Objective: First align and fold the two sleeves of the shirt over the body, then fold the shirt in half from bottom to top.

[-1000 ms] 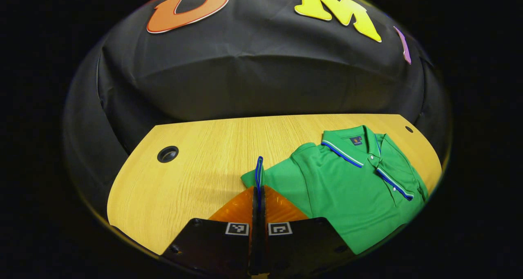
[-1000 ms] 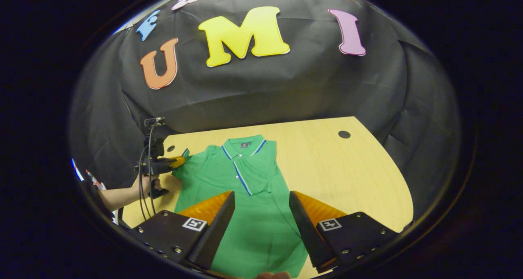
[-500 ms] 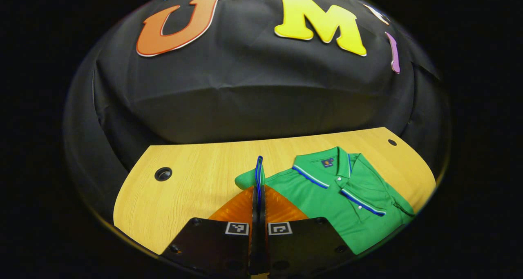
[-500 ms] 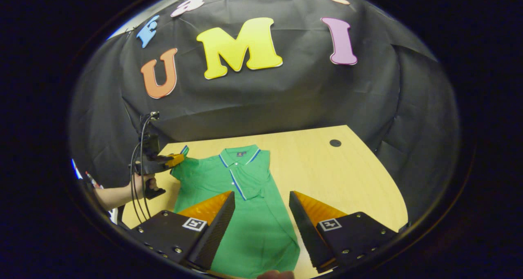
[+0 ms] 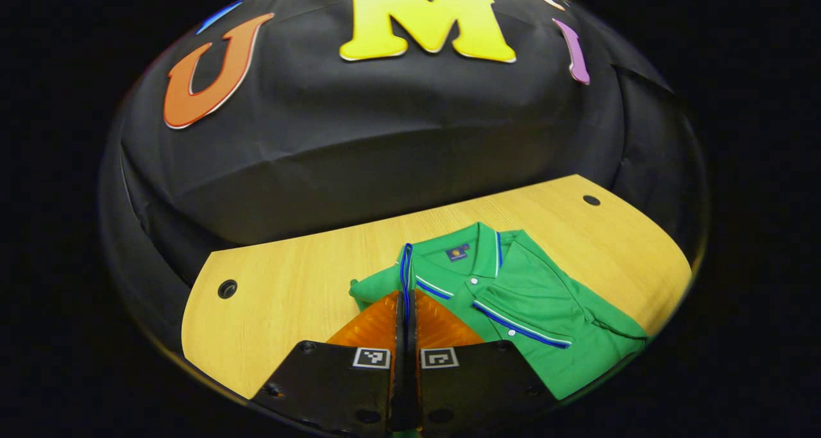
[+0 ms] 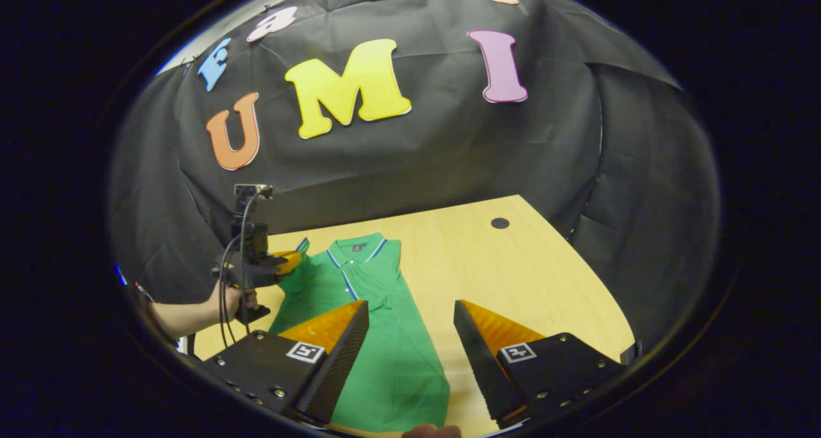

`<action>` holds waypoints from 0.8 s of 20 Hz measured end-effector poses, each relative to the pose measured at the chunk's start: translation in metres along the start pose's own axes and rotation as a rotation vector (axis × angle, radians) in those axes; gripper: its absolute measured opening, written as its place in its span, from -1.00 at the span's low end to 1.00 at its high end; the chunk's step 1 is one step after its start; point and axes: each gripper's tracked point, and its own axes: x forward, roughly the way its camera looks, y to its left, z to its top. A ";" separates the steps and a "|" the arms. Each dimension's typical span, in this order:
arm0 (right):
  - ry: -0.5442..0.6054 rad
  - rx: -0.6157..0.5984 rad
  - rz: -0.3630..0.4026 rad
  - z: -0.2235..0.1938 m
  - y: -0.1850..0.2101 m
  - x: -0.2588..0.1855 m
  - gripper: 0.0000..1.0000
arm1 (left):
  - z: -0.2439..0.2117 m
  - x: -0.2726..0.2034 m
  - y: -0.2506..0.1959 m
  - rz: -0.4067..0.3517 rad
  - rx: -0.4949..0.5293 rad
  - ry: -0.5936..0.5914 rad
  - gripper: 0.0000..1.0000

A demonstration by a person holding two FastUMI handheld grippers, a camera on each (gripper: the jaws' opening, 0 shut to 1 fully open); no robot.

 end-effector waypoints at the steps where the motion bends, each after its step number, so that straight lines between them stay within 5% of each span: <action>1: 0.001 0.000 -0.005 -0.001 -0.005 0.000 0.67 | -0.006 0.004 -0.009 -0.002 0.015 0.007 -0.92; 4: 0.023 0.007 -0.011 -0.008 -0.014 0.003 0.67 | -0.029 0.013 -0.036 -0.036 0.016 0.056 -0.82; 5: 0.034 0.010 -0.009 -0.011 -0.015 0.004 0.67 | -0.032 0.012 -0.040 -0.037 0.011 0.059 -0.61; 10: 0.044 -0.041 0.040 -0.010 -0.001 0.014 0.67 | -0.026 -0.021 -0.032 0.009 -0.060 0.026 0.99; 16: 0.051 -0.208 0.134 -0.020 0.032 0.026 0.67 | -0.032 -0.105 0.001 0.077 -0.135 -0.008 0.98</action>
